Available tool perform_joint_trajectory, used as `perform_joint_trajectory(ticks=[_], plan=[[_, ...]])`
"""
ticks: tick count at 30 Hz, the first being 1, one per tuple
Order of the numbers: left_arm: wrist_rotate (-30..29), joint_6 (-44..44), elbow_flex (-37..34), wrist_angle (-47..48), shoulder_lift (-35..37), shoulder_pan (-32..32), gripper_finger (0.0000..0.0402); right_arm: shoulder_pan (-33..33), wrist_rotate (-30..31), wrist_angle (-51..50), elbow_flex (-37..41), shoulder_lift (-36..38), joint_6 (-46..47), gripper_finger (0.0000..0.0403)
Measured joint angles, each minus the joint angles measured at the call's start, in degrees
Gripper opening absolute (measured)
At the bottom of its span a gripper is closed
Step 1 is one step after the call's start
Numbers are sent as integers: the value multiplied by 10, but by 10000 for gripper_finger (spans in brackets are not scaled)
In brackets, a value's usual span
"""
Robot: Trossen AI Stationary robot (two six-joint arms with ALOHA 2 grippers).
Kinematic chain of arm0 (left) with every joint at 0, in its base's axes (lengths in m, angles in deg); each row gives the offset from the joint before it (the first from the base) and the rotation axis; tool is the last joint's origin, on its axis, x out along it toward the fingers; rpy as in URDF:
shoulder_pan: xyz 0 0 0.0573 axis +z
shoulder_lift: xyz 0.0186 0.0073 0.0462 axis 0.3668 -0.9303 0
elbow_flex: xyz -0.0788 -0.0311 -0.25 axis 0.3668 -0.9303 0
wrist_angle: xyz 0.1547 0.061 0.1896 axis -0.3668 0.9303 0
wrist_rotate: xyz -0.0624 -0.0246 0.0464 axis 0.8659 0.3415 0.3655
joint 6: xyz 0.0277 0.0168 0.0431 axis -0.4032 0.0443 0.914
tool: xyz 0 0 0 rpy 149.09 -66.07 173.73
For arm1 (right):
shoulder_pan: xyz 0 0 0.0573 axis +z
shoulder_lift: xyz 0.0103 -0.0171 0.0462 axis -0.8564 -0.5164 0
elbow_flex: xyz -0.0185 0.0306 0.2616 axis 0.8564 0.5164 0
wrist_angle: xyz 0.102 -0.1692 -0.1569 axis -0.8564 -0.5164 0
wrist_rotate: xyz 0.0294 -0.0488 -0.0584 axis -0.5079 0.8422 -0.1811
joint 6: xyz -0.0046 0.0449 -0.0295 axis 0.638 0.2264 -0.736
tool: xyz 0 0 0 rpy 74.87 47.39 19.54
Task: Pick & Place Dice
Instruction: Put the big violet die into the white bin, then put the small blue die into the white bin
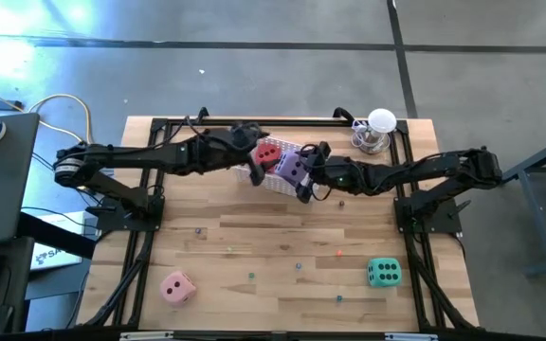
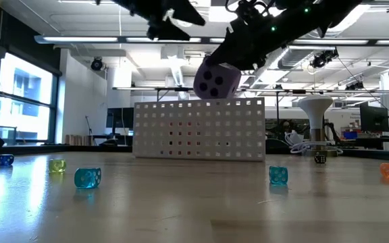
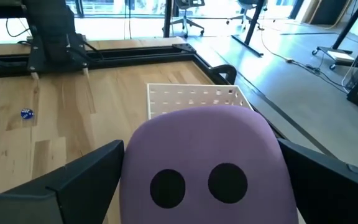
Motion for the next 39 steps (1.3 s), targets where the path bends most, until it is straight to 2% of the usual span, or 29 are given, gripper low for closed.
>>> perform_joint_trajectory(ticks=[3, 10, 16, 20, 26, 34, 36, 39], plan=[[0, 24, 0, -37, -34, 5, 400, 0, -1, 0, 0, 0, 0, 400], [2, 70, -1, -53, -133, 16, 400, 1, -4, 1, 0, 0, 0, 400], [-32, 102, -2, -54, -148, 13, 400, 1, -3, 0, 0, -1, -2, 400], [-65, 104, -2, -53, -105, -2, 400, 4, -2, 5, 0, -1, -12, 400], [-75, 93, -2, -20, 1, -44, 400, 39, 10, 4, 0, 31, -40, 400], [-75, 7, -1, 130, 120, -108, 400, 159, 18, -88, -2, 98, -16, 400], [-75, -17, -1, 182, 138, -123, 400, 198, 37, -126, -1, 100, 3, 400], [-73, -57, -1, 262, 149, -142, 400, 245, 100, -162, -1, 99, 23, 400]])
